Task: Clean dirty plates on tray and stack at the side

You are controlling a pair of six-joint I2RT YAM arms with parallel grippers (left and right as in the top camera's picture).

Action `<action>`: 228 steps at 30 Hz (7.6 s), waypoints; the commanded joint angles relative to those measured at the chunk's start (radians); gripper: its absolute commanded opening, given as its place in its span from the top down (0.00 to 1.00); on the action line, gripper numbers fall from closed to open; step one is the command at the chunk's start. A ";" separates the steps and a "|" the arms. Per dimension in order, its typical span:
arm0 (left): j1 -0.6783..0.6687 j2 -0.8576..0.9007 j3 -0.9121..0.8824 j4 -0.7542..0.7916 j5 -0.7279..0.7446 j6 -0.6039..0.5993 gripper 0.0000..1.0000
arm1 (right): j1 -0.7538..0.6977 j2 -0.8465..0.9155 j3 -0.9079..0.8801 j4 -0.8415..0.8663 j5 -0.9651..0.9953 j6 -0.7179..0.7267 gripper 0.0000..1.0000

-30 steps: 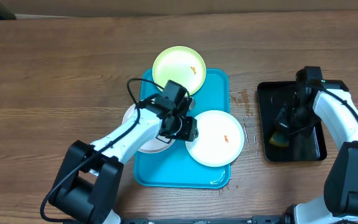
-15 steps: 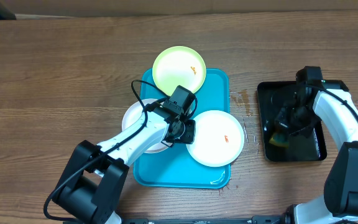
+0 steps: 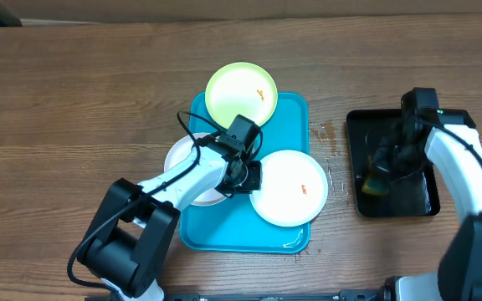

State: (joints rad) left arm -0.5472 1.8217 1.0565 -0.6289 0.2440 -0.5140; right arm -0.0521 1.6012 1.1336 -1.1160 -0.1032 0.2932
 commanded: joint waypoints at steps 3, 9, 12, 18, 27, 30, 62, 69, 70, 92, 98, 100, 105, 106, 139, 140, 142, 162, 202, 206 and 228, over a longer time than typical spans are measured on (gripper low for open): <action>0.043 0.020 0.018 -0.064 -0.008 -0.018 0.96 | 0.164 -0.140 0.034 0.016 -0.087 -0.040 0.96; 0.058 0.020 0.019 -0.071 -0.009 -0.016 0.96 | 0.396 -0.139 0.032 0.089 -0.130 -0.026 0.96; 0.056 0.020 0.019 -0.071 -0.010 -0.017 0.96 | 0.501 -0.110 0.032 0.141 -0.115 0.064 0.96; 0.056 0.020 0.019 -0.075 -0.019 -0.026 0.96 | 0.631 -0.012 -0.003 0.259 -0.100 0.295 0.96; 0.056 0.020 0.019 -0.077 -0.038 -0.026 0.96 | 0.666 0.185 -0.017 0.281 -0.029 0.445 0.96; 0.057 0.020 0.019 -0.077 -0.044 -0.029 0.96 | 0.654 0.237 -0.017 0.264 -0.020 0.469 0.96; 0.057 0.020 0.018 -0.090 -0.097 -0.077 0.96 | 0.505 0.264 0.234 -0.165 0.401 0.484 0.96; 0.057 0.020 0.018 -0.090 -0.098 -0.077 0.96 | 0.489 0.197 0.341 -0.223 0.372 0.396 0.96; 0.057 0.020 0.018 -0.090 -0.098 -0.077 0.96 | 0.478 0.181 0.347 -0.227 0.372 0.384 0.96; 0.056 0.020 0.018 -0.092 -0.097 -0.061 0.96 | -0.048 0.100 0.069 0.099 0.044 0.124 0.66; 0.056 0.020 0.018 -0.092 -0.094 -0.039 0.96 | -0.051 -0.001 0.188 0.008 0.033 0.125 0.43; 0.056 0.020 0.018 -0.092 -0.094 -0.039 0.96 | -0.057 -0.045 0.241 -0.043 0.031 0.125 0.39; 0.056 0.020 0.018 -0.091 -0.094 -0.038 0.80 | -0.117 -0.159 0.312 -0.117 -0.065 0.125 0.33; 0.055 0.020 0.018 -0.090 -0.094 -0.031 0.75 | -0.143 -0.184 0.313 -0.121 -0.096 0.125 0.33; -0.006 0.012 0.515 -0.416 -0.185 0.179 0.96 | -0.676 -0.283 0.311 -0.209 -0.314 0.125 0.28; -0.015 0.012 0.551 -0.420 -0.200 0.179 0.96 | -0.676 -0.283 0.311 -0.210 -0.313 0.125 0.28; -0.037 0.013 0.620 -0.417 -0.231 0.178 0.96 | -0.676 -0.283 0.311 -0.210 -0.313 0.125 0.28; -0.343 0.161 0.746 0.021 -0.669 0.179 0.96 | -0.676 -0.283 0.311 -0.229 -0.310 0.124 0.29; -0.587 0.232 0.746 0.517 -1.276 0.954 0.96 | -0.676 -0.283 0.311 -0.230 -0.310 0.124 0.29; -0.586 0.232 0.746 0.522 -1.275 0.944 0.96 | -0.676 -0.283 0.311 -0.230 -0.310 0.124 0.29; -0.586 0.238 0.745 0.462 -1.215 0.891 0.96 | -0.676 -0.283 0.310 -0.229 -0.310 0.121 0.29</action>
State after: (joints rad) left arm -1.1263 2.0651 1.7813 -0.1356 -1.0027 0.4187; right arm -0.7261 1.3296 1.4311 -1.3476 -0.4114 0.4187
